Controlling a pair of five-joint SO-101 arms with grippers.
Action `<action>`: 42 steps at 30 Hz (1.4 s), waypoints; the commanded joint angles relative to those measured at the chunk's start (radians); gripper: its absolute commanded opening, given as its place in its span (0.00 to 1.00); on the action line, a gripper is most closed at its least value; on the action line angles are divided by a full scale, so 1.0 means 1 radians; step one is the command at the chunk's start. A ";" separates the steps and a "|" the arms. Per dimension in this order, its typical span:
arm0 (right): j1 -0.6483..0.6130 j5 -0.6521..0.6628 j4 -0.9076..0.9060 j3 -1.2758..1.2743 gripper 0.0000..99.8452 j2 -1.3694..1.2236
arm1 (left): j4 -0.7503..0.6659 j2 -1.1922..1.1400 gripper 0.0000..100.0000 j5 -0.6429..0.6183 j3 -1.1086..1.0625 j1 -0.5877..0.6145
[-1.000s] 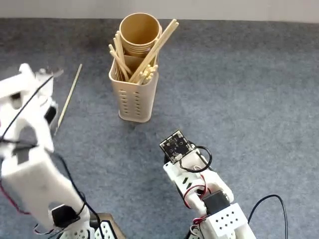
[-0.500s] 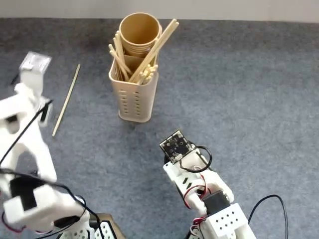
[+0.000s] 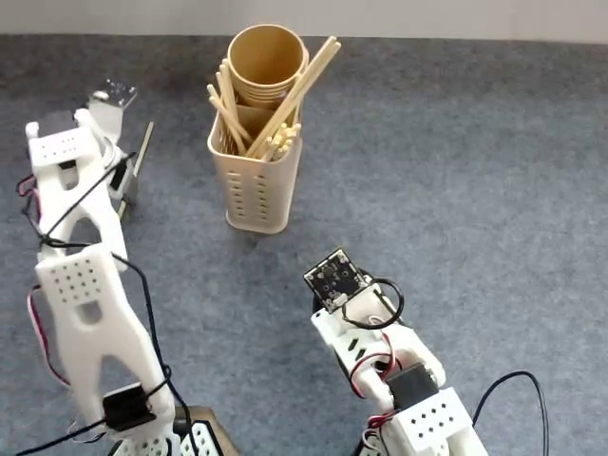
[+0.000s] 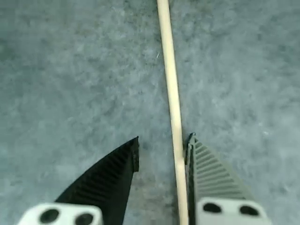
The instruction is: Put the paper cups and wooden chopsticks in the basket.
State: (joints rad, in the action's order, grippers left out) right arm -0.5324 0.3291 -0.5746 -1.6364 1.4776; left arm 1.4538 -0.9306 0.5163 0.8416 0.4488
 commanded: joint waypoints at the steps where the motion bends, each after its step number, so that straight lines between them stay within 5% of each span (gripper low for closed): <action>1: -0.008 0.012 0.018 0.002 0.14 0.005 | 0.144 -0.232 0.16 0.000 0.386 -0.031; 6: -0.008 0.012 0.018 0.002 0.14 0.005 | 0.292 -0.426 0.00 0.002 0.728 -0.084; 10: -0.008 0.012 0.018 0.002 0.14 0.005 | 0.313 -0.447 0.00 -0.011 0.823 -0.088; 16: -0.008 0.014 0.018 0.002 0.14 0.007 | 0.313 -0.160 0.01 -0.160 0.823 -0.094; 21: -0.008 0.014 0.018 0.002 0.14 0.007 | 0.311 0.197 0.01 -0.273 0.823 -0.213; 26: -0.008 0.014 0.018 0.002 0.14 0.008 | 0.155 0.460 0.01 -0.293 0.814 -0.423; 32: -0.007 0.014 0.018 0.002 0.14 0.008 | 0.011 0.443 0.00 -0.331 0.823 -0.602; 36: -0.004 0.014 0.018 0.002 0.14 0.008 | 0.094 0.446 0.00 -0.427 0.832 -0.644; 42: -0.002 0.015 0.018 0.004 0.14 0.008 | 0.345 0.791 0.00 -0.393 0.822 -0.832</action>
State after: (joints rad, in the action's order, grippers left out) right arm -0.5324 0.3337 -0.5746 -1.6364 1.4776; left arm 1.6686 -0.4135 0.1020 1.6134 -0.2493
